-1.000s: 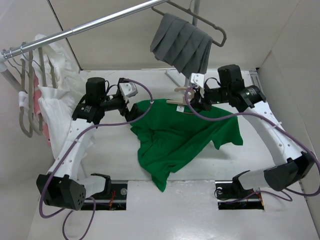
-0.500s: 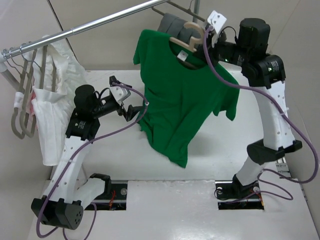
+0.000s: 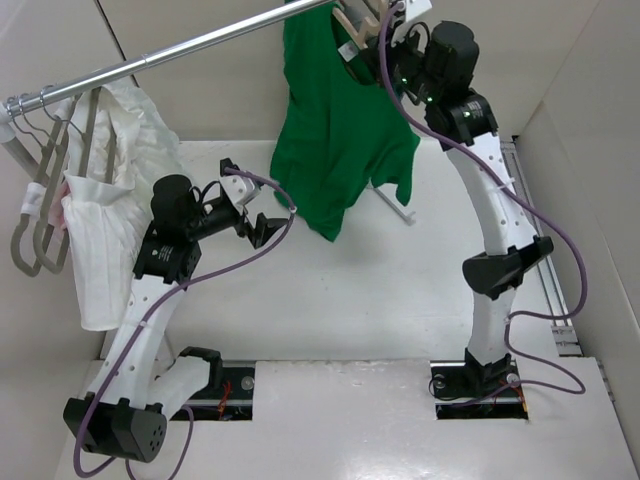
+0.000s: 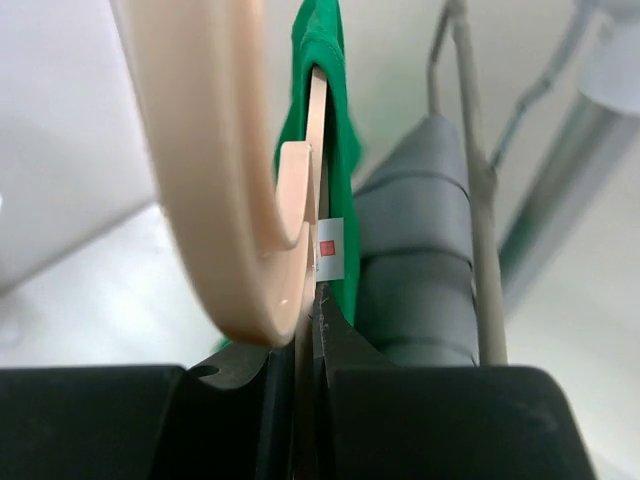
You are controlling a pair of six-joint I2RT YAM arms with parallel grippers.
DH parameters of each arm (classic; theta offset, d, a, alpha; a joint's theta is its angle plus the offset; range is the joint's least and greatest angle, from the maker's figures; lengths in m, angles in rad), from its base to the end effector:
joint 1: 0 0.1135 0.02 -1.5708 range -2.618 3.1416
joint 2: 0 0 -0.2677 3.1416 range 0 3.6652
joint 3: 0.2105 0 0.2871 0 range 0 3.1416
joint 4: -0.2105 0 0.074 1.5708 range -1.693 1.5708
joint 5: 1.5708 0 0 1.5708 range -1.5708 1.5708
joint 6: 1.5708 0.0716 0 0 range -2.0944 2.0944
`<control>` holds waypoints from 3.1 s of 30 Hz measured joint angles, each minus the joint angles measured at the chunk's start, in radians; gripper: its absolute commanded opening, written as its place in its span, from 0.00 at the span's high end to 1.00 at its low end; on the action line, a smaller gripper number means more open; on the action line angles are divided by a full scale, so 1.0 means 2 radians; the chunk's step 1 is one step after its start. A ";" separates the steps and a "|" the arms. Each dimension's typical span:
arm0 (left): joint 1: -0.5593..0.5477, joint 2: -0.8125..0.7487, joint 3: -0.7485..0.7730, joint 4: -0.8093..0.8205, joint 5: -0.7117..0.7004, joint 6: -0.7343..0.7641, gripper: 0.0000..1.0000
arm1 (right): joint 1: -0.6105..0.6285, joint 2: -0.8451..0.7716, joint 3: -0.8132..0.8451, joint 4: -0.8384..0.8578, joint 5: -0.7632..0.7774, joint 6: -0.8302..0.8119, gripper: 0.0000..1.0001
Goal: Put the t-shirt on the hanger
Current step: Hang the hanger with tshirt onto the clothesline
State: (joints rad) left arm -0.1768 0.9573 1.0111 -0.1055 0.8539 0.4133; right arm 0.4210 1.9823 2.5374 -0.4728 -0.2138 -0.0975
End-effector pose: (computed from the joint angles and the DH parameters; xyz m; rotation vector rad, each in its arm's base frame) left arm 0.2503 -0.0995 0.4011 1.0526 1.2425 -0.5078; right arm 0.4296 0.2090 0.5696 -0.5514 1.3999 0.4196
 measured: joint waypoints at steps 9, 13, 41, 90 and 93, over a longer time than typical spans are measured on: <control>0.000 -0.037 -0.033 -0.006 -0.005 -0.002 0.00 | 0.045 0.016 0.008 0.076 0.060 0.015 1.00; 0.000 -0.039 -0.035 -0.006 -0.008 -0.002 0.00 | 0.046 0.048 0.056 0.105 0.080 0.031 1.00; 0.000 -0.068 -0.065 -0.016 -0.018 -0.008 0.00 | 0.074 -0.051 -0.163 0.175 0.119 0.007 0.13; 0.032 -0.173 -0.352 0.131 -0.233 -0.044 0.00 | -0.056 -0.552 -1.024 0.073 0.158 0.080 0.00; 0.034 -0.176 -0.352 0.133 -0.231 -0.043 0.00 | -0.057 -0.540 -1.011 0.070 0.155 0.061 0.00</control>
State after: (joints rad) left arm -0.1097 0.6060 0.3069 0.1604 0.3920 0.3275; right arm 0.3069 0.9024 0.5159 -0.3325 0.0971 0.0254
